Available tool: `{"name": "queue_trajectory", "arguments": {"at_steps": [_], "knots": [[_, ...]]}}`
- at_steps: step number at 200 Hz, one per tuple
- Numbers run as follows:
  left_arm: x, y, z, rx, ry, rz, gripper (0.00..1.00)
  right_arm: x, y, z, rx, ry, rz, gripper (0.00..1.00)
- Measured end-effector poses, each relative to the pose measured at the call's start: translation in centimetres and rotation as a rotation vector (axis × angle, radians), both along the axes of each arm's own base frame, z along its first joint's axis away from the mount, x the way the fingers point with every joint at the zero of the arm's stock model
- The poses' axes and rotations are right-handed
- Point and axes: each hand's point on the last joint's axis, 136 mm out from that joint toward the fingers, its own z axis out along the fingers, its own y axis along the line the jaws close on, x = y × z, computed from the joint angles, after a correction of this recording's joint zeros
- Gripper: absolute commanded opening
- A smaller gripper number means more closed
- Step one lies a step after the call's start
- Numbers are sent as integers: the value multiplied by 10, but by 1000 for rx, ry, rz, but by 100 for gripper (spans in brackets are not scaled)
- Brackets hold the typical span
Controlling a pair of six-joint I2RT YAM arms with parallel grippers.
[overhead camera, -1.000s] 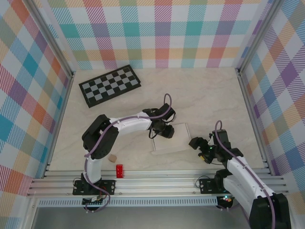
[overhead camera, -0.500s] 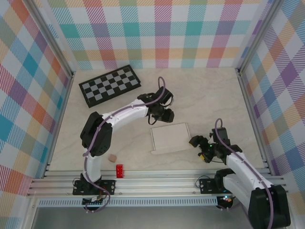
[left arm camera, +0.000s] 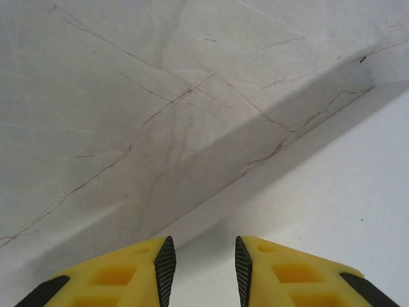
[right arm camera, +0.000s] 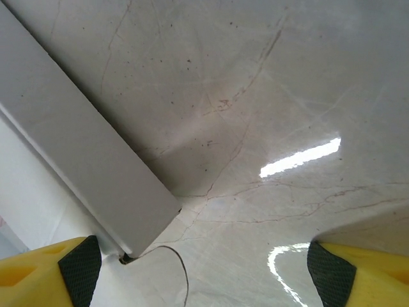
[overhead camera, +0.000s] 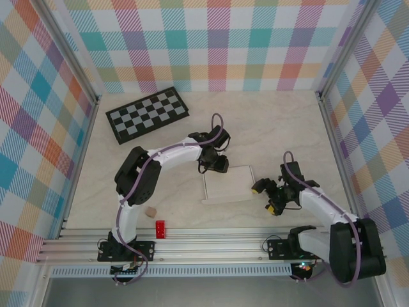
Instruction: Fold the paper box
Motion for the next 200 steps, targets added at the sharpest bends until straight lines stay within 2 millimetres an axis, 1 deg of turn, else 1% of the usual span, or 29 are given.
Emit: {"name": "queue_trajectory", "arguments": {"at_steps": [66, 102, 154, 200], "knots": [[1, -1, -1, -4, -3, 0, 34, 2, 6, 0, -48, 30, 37, 90], [2, -1, -3, -10, -10, 1, 33, 2, 5, -1, -56, 14, 13, 90], [4, 0, -3, -13, -13, 6, 33, -2, 5, -6, -44, 35, -14, 91], [10, 3, -4, -19, -18, 19, 33, 2, 7, 3, -13, -44, -32, 93]]}}
